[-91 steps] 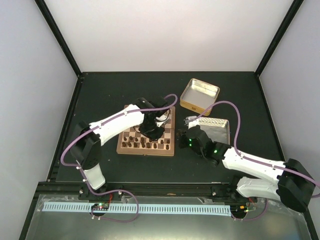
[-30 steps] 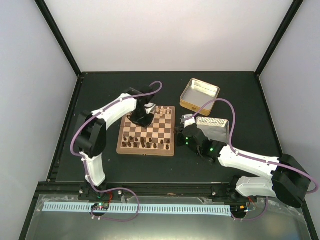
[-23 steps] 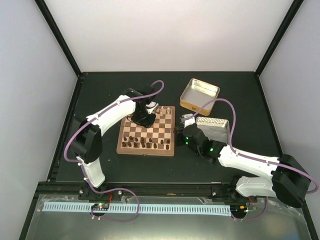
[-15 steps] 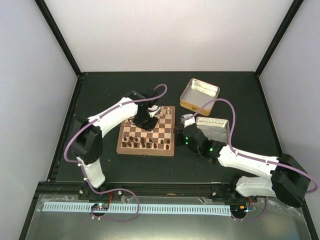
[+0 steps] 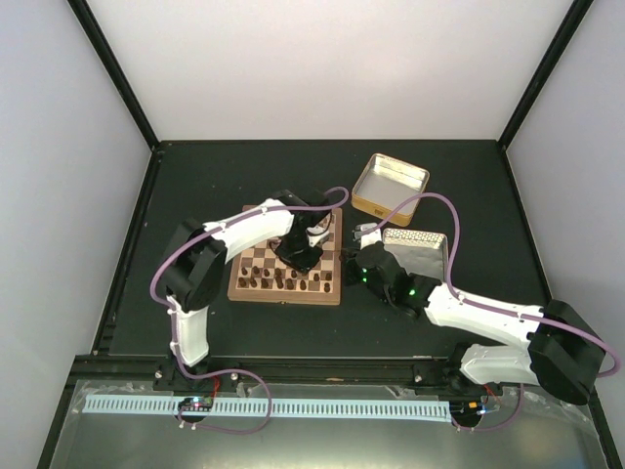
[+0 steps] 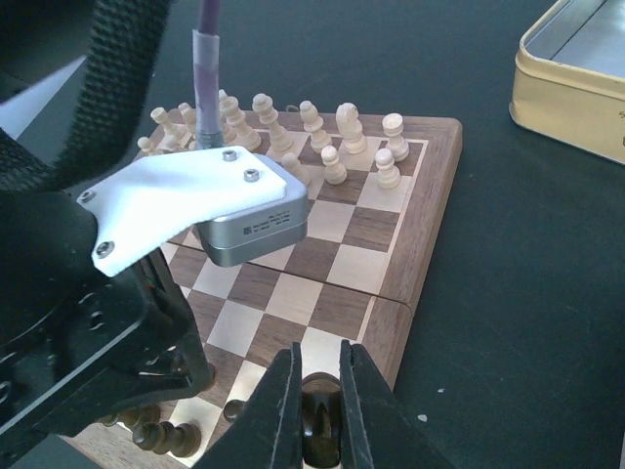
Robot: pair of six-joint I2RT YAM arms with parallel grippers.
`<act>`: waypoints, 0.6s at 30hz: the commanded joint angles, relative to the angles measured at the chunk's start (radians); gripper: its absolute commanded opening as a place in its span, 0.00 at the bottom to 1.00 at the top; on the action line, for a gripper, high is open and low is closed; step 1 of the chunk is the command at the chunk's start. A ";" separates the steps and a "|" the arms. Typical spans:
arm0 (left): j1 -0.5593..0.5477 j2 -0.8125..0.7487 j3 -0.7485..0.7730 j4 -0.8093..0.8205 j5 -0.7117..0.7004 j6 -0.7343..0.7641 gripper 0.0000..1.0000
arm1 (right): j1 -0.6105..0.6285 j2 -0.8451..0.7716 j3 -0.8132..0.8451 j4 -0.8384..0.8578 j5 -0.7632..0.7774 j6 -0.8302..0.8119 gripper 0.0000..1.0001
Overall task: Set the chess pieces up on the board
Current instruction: Place the chess piece on the chessboard.
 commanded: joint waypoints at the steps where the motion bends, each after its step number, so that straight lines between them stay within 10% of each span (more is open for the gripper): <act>1: -0.004 0.039 0.036 0.008 0.002 -0.009 0.13 | 0.005 -0.019 -0.015 0.031 0.044 0.015 0.03; 18: -0.003 0.047 0.060 0.013 -0.005 -0.021 0.27 | 0.005 -0.049 -0.014 0.012 0.031 0.002 0.03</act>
